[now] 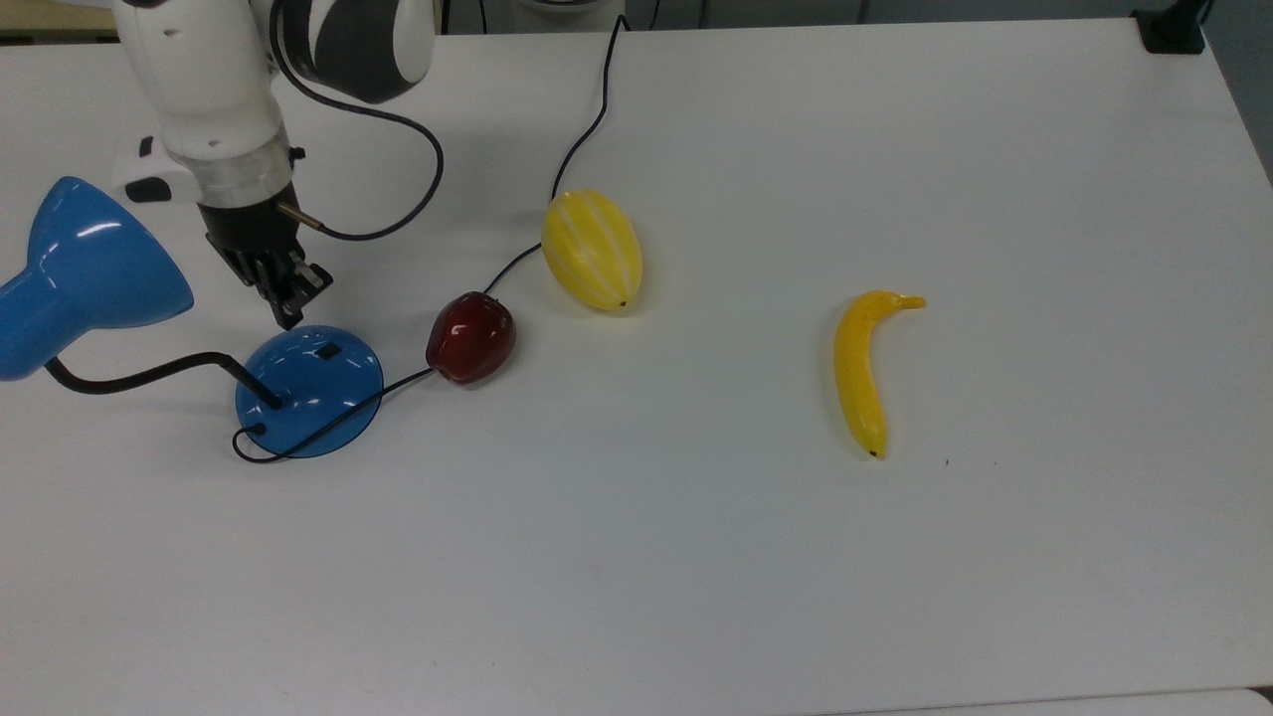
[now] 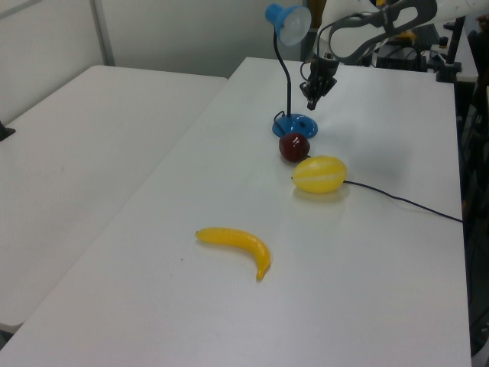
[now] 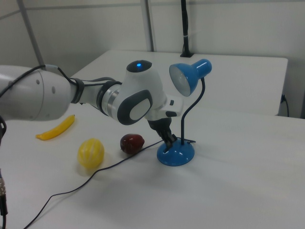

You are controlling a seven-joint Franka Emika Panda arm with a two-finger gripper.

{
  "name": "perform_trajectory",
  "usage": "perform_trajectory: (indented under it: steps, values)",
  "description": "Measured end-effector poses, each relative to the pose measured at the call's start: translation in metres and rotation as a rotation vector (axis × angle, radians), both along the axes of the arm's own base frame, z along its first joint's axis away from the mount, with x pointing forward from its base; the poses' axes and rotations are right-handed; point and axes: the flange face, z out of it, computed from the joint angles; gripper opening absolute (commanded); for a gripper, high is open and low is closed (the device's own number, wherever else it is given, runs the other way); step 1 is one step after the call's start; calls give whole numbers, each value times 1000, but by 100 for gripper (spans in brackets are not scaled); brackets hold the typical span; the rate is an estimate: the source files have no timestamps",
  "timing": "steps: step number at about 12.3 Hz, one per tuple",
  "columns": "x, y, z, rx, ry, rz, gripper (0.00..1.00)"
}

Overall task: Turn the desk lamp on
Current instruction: 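Press down on the switch on the blue lamp base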

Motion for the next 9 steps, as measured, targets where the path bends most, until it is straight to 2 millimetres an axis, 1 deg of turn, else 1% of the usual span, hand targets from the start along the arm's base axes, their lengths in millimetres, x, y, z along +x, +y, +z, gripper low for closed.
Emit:
perform_trajectory:
  steps: [3, 5, 7, 9]
  values:
    - [9, 18, -20, 5, -12, -10, 0]
    - [11, 21, -22, 5, -13, -9, 0]
    - [13, 25, -20, 4, -17, -4, 0]
    - [14, 29, -24, 6, -11, 3, 0]
